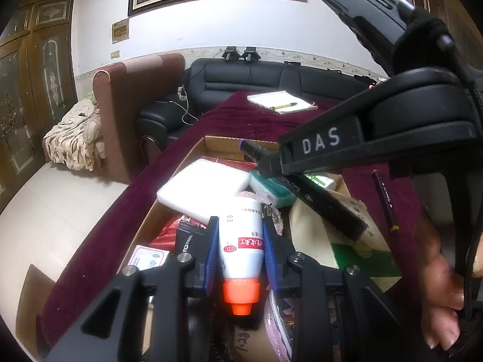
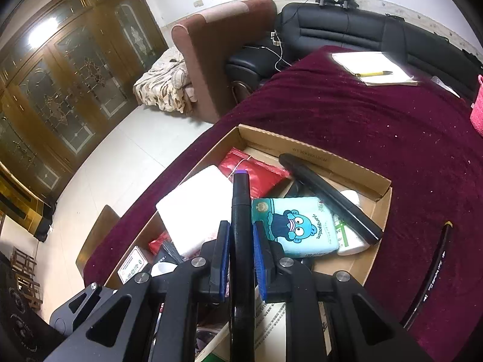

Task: Organize objects
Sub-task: 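Carry the tube to the tray with the left tool while the right tool carries the marker, then release the tube into the tray with the left tool while the right tool releases the marker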

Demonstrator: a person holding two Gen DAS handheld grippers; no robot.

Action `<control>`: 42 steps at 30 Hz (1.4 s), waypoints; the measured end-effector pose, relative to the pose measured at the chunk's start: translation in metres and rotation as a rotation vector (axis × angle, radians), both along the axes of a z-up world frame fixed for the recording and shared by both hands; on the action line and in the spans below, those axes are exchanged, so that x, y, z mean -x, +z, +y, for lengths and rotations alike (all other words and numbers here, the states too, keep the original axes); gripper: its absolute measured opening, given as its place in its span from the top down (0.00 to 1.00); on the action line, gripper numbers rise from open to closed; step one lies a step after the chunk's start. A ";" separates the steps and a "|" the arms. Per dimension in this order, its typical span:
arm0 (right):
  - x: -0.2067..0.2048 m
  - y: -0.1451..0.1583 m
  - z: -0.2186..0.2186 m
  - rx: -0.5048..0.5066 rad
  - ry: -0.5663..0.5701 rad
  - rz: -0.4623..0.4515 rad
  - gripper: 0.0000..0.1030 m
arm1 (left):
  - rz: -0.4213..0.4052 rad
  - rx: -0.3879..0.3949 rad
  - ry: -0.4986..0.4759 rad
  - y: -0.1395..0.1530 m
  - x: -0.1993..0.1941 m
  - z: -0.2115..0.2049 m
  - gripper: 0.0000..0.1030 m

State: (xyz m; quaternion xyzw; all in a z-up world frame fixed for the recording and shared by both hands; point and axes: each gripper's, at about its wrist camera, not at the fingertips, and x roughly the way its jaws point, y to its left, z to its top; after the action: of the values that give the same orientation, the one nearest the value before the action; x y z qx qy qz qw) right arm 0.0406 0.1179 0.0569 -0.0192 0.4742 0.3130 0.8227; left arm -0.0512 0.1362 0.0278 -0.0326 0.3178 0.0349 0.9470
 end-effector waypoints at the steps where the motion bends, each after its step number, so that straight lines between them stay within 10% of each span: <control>1: -0.001 -0.001 0.000 0.001 -0.001 0.002 0.83 | 0.000 -0.001 0.000 0.000 0.000 0.000 0.74; 38: -0.010 -0.015 0.013 0.045 -0.015 0.006 0.83 | 0.004 -0.009 -0.001 -0.003 0.007 -0.001 0.74; 42: -0.009 -0.008 0.000 -0.019 -0.040 0.031 0.69 | -0.003 0.007 -0.007 -0.003 0.011 0.004 0.74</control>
State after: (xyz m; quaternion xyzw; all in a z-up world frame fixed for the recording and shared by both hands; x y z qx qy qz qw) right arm 0.0493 0.1175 0.0485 0.0028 0.4842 0.3010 0.8215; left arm -0.0621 0.1400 0.0245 -0.0350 0.3166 0.0302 0.9474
